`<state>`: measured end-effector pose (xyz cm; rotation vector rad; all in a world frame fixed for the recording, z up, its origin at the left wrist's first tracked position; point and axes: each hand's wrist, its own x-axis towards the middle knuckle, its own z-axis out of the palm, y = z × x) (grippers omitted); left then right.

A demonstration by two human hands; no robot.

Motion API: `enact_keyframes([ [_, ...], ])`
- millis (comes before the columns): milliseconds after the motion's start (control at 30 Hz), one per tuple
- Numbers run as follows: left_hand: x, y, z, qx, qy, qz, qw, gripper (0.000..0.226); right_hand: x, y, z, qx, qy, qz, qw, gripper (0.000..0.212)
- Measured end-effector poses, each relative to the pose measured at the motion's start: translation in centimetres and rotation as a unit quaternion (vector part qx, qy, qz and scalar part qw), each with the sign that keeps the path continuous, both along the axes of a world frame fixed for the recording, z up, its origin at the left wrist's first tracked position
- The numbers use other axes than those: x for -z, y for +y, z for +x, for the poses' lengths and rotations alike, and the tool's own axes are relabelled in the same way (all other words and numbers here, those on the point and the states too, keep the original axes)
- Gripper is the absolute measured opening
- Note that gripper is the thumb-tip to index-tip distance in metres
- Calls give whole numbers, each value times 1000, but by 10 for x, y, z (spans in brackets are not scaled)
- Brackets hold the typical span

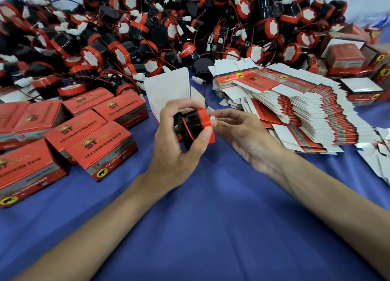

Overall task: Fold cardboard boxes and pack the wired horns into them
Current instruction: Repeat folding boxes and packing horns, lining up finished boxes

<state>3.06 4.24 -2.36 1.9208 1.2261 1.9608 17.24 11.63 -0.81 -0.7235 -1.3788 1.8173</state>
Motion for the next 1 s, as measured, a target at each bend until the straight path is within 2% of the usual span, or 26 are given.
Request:
enact_keyframes([
  [100, 2, 0, 1, 15, 22, -2, 1000, 33, 0, -5, -1, -1, -28, 62, 998, 23],
  [233, 2, 1, 0, 21, 11, -11, 1000, 31, -12, -11, 2, -58, -3, 106, 993, 45],
  [333, 1, 2, -1, 30, -6, 14, 999, 32, -14, -17, 2, -85, -61, 218, 970, 42],
  [467, -5, 3, 1, 62, -41, 54, 996, 28, -13, -21, 0, -51, -74, 317, 944, 63],
  [633, -5, 1, 3, 86, -77, 45, 992, 38, -15, -25, -1, -15, -88, 380, 921, 60],
  [833, 0, 3, 1, 99, -33, 56, 993, 26, -11, -30, 0, -33, -93, 397, 912, 72],
  [933, 0, 6, 1, 60, -15, 91, 994, 37, -15, -26, 0, -34, -100, 418, 902, 68],
  [1000, 0, 7, 0, -36, 2, 144, 989, 49, -23, -22, 0, -36, -117, 460, 880, 63],
])
